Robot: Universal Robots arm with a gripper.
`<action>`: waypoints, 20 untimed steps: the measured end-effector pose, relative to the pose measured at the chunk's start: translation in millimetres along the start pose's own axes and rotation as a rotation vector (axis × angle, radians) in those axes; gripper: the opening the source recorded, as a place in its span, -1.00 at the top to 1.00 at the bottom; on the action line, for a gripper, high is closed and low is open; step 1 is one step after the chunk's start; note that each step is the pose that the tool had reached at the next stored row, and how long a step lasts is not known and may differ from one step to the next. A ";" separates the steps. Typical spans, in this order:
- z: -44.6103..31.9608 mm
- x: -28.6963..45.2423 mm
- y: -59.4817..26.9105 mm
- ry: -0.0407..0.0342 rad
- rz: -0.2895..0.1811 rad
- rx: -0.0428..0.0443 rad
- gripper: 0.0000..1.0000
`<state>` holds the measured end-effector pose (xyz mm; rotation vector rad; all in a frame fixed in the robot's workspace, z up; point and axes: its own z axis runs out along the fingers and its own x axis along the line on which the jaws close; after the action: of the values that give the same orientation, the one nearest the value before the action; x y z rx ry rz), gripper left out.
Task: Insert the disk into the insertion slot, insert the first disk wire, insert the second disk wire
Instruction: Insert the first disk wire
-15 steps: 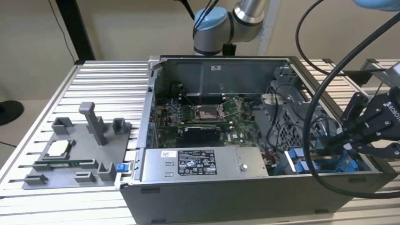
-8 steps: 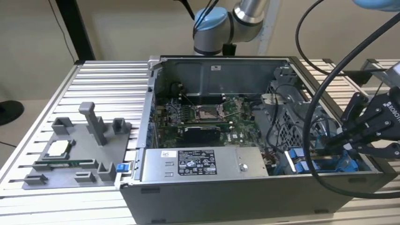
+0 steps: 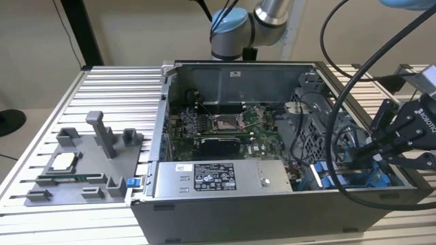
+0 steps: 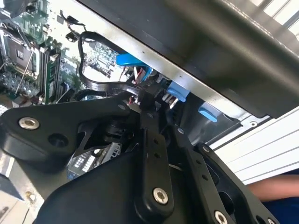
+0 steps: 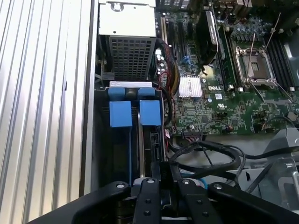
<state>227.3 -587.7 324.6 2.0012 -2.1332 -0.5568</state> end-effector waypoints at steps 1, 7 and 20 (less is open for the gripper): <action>0.1 -0.1 0.4 0.0019 -0.003 0.0055 1.00; 2.0 0.5 4.6 0.0054 -0.012 0.0122 1.00; 2.0 0.9 5.2 0.0120 -0.030 0.0402 1.00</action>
<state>221.6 -588.1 324.6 2.0558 -2.1270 -0.5091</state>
